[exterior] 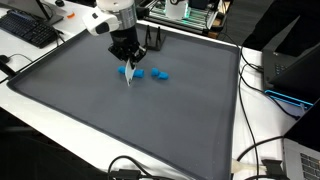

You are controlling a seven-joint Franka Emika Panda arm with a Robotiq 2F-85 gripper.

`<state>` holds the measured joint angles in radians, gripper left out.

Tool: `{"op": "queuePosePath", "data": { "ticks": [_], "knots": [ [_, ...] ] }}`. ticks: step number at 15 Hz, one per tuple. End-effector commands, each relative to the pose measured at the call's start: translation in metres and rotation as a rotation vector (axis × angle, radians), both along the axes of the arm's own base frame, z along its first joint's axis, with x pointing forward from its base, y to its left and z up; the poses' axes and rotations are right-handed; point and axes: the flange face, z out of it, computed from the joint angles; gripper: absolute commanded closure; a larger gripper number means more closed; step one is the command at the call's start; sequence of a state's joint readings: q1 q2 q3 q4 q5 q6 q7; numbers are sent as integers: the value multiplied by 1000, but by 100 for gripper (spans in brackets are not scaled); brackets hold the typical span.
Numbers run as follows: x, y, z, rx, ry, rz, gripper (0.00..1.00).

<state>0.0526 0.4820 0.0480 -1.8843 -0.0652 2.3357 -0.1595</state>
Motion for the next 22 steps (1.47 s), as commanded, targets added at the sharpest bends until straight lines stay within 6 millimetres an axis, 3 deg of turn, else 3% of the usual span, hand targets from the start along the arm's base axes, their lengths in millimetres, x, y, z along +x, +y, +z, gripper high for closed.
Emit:
{"op": "queuePosePath", "data": {
  "ticks": [1, 13, 22],
  "knots": [
    [-4, -2, -21, 6, 21, 8, 99],
    [-18, 2, -33, 75, 65, -41, 99],
    [-24, 5, -20, 122, 69, -83, 99]
  ]
}}
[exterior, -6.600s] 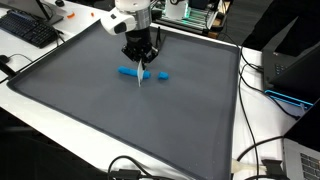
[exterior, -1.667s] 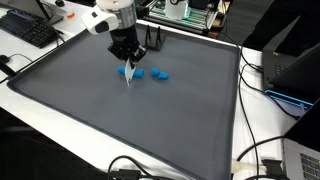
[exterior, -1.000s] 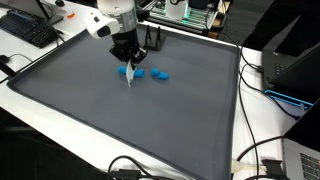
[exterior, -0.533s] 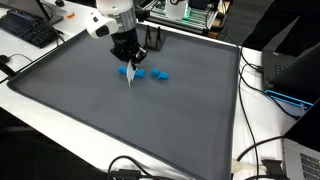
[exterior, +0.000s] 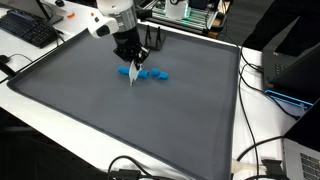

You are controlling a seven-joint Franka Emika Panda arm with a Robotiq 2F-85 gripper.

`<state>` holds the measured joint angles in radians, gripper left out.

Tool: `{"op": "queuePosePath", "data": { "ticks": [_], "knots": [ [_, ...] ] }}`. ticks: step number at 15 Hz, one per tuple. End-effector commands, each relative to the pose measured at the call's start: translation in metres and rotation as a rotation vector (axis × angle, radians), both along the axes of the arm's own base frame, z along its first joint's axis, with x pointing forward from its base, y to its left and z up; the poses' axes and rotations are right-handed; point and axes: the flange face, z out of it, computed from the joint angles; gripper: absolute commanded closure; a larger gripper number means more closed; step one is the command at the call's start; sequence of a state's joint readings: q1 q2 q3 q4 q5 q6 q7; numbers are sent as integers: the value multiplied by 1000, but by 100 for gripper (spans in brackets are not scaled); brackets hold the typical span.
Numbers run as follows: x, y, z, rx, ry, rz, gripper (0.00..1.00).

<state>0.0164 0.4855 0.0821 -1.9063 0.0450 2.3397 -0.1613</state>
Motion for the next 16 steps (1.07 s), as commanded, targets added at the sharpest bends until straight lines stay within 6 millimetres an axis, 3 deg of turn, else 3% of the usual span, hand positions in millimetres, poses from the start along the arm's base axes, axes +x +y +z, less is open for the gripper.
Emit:
{"op": "queuePosePath", "data": {
  "ticks": [1, 16],
  "knots": [
    [-17, 6, -8, 29, 31, 1, 99],
    [-8, -4, 54, -28, -72, 28, 99]
  ]
}}
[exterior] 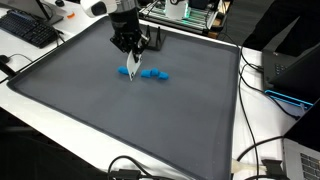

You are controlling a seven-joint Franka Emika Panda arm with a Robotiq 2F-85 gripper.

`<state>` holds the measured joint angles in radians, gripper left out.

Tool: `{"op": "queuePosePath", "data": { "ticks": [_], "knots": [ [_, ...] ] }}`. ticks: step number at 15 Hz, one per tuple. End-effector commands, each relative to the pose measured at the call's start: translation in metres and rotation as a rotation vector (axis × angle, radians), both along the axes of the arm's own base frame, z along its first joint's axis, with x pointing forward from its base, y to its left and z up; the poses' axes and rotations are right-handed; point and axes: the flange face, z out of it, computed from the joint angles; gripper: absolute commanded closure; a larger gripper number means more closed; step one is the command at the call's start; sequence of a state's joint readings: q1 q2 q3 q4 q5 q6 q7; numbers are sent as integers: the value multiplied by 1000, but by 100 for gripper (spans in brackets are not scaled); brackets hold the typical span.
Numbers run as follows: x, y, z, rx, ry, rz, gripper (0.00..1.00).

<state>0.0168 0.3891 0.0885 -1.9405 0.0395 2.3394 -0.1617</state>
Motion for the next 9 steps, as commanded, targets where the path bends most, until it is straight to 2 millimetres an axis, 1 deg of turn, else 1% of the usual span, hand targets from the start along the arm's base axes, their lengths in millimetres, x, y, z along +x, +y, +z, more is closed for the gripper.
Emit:
{"op": "queuePosePath", "data": {
  "ticks": [1, 9],
  "knots": [
    [-1, -10, 9, -32, -14, 17, 99],
    [5, -31, 3, -91, -20, 31, 99]
  ]
}}
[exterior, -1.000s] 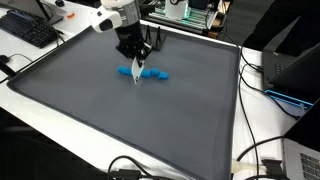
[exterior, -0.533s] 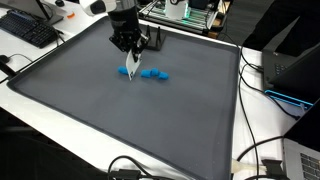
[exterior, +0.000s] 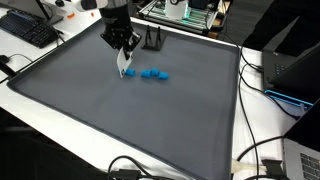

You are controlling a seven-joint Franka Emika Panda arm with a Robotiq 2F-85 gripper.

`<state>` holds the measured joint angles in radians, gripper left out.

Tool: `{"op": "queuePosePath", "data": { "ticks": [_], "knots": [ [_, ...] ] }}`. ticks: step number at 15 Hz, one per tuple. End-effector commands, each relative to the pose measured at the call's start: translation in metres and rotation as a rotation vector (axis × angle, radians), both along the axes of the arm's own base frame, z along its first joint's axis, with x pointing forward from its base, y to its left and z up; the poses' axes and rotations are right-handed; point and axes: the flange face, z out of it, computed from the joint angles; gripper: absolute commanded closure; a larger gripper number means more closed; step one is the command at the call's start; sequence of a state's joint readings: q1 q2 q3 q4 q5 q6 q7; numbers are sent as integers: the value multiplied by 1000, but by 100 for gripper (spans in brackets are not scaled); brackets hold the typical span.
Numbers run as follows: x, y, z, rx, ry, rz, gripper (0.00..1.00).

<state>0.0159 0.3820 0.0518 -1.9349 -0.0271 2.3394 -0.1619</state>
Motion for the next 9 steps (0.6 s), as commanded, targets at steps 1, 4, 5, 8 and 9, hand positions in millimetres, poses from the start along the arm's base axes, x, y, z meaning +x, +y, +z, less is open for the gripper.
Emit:
{"op": "queuePosePath", "data": {
  "ticks": [1, 4, 5, 8, 9],
  "knots": [
    [2, -10, -5, -36, -1, 22, 99],
    [3, -15, -8, -57, -1, 34, 99],
    [4, -16, -10, -62, -1, 36, 99],
    [4, -19, -16, -64, -1, 40, 99],
    [5, -19, -18, -61, 2, 38, 99]
  ]
}}
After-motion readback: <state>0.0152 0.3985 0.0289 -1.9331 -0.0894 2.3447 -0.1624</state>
